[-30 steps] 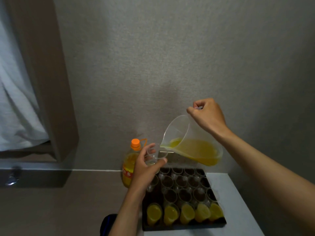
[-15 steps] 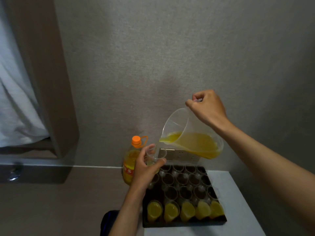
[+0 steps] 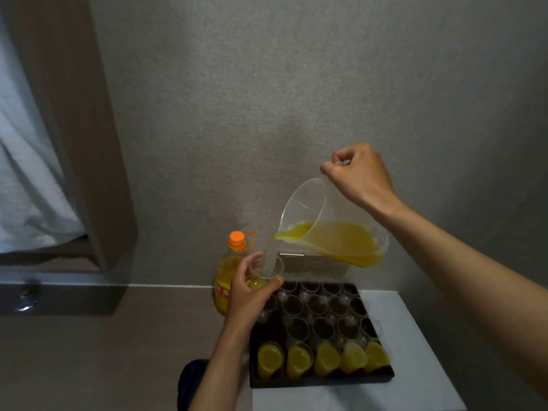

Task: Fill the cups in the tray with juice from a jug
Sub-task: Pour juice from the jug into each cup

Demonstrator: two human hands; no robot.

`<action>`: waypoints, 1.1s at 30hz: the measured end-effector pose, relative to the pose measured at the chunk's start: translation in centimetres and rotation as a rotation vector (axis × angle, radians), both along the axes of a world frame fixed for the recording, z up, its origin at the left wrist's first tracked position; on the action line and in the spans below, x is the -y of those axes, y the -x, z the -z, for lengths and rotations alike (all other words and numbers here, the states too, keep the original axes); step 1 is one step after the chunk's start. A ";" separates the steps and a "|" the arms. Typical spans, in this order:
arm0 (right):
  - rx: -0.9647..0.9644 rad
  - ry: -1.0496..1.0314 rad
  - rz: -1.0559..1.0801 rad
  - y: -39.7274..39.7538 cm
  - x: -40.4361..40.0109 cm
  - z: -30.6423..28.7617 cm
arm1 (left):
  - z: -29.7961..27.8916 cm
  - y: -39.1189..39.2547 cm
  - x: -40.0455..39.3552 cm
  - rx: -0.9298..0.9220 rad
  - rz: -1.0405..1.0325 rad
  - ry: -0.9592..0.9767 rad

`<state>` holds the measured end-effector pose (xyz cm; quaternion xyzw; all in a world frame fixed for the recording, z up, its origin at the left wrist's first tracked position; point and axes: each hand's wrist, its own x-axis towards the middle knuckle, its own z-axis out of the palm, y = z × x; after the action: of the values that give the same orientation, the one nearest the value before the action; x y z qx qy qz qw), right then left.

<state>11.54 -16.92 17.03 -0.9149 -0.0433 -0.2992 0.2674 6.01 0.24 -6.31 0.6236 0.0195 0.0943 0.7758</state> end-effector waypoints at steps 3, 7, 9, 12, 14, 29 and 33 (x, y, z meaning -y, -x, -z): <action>0.001 0.001 0.003 0.2 0.0 -0.1 | 0.4 0.1 0.0 -0.009 -0.013 -0.009; 0.005 0.011 0.021 0.5 -0.1 -0.4 | 0.6 0.3 -0.2 -0.016 0.001 -0.019; 0.005 0.012 0.032 0.5 -0.1 -0.4 | 0.5 0.5 -0.3 -0.012 0.008 -0.017; 0.011 -0.002 0.007 0.5 0.0 -0.2 | 0.3 0.8 -0.4 -0.015 0.003 -0.031; 0.011 -0.012 0.003 0.5 0.0 -0.1 | 0.0 1.0 -0.5 -0.016 0.011 -0.041; 0.023 0.003 0.000 1.4 -0.2 -0.6 | -0.5 1.9 -0.6 -0.004 0.018 -0.007; 0.024 0.005 0.005 1.7 -0.2 -0.8 | -0.4 1.9 -0.5 -0.002 0.013 0.007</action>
<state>9.88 -16.73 17.86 -0.9122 -0.0449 -0.3106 0.2637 4.07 0.71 -5.93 0.6210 0.0166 0.0887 0.7786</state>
